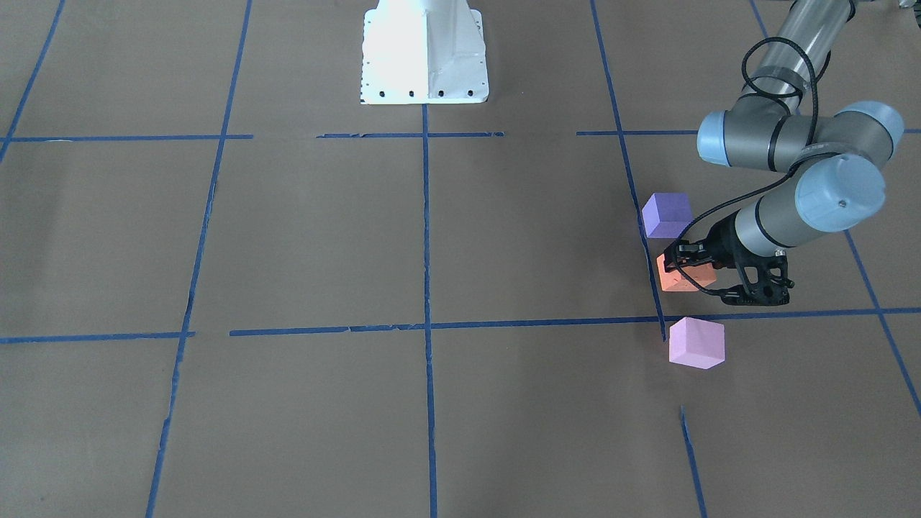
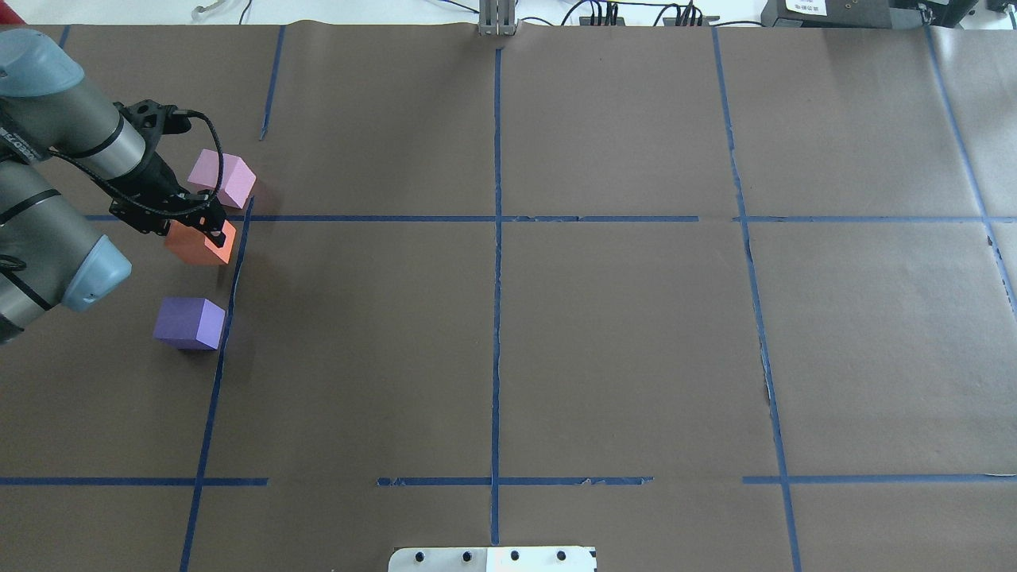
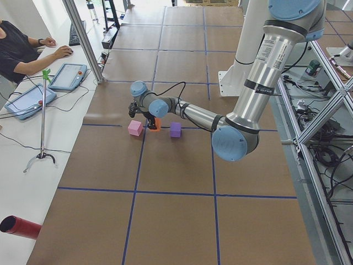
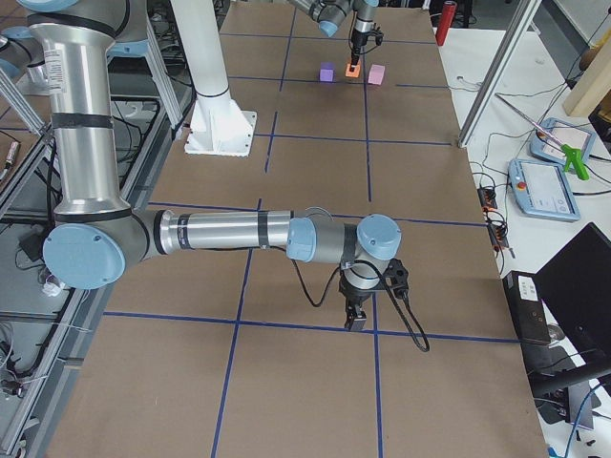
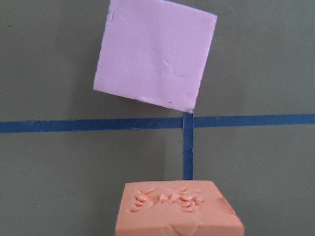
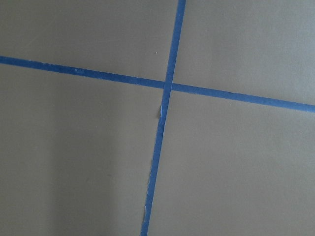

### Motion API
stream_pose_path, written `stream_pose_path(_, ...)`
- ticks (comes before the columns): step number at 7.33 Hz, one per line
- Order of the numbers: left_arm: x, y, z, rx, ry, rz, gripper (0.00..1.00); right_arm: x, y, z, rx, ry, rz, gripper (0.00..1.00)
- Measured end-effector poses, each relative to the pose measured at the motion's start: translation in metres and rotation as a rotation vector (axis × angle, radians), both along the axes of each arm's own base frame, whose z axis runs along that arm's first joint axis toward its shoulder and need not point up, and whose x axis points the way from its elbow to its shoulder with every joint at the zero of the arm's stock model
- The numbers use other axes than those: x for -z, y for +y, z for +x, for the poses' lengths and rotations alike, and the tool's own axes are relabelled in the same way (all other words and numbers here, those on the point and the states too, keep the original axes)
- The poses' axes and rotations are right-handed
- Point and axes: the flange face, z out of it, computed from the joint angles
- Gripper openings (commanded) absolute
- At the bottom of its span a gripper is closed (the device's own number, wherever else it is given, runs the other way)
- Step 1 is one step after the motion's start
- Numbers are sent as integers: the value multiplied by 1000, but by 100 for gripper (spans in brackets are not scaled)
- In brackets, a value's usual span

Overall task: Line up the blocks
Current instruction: 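Set the orange cube down between the pink and purple cubes, release it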

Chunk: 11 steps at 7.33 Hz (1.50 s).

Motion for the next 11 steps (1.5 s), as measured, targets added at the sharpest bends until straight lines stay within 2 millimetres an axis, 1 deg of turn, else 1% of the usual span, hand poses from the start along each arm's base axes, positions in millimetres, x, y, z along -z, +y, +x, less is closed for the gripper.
stream_pose_path(2, -19, -2, 1, 6, -6, 9, 6, 0, 0, 0, 0, 0, 0, 100)
stream_pose_path(4, -30, -4, 1, 17, -19, 19, 6, 0, 0, 0, 0, 0, 0, 100)
stream_pose_path(7, -25, -7, 4, 23, -17, 24, 6, 0, 0, 0, -1, 0, -1, 100)
stream_pose_path(8, -23, -6, 7, 23, -15, 22, 8, 0, 0, 0, -1, 0, -1, 100)
stream_pose_path(9, -22, -4, 10, 21, -15, 19, 59, 0, 0, 0, -1, 0, -1, 100)
stream_pose_path(10, -22, -3, 13, 19, -15, 16, 100, 0, 0, 0, -1, 0, -1, 100)
stream_pose_path(11, -22, -1, 14, 18, -15, 15, 100, 0, 0, 0, -1, 0, -1, 100)
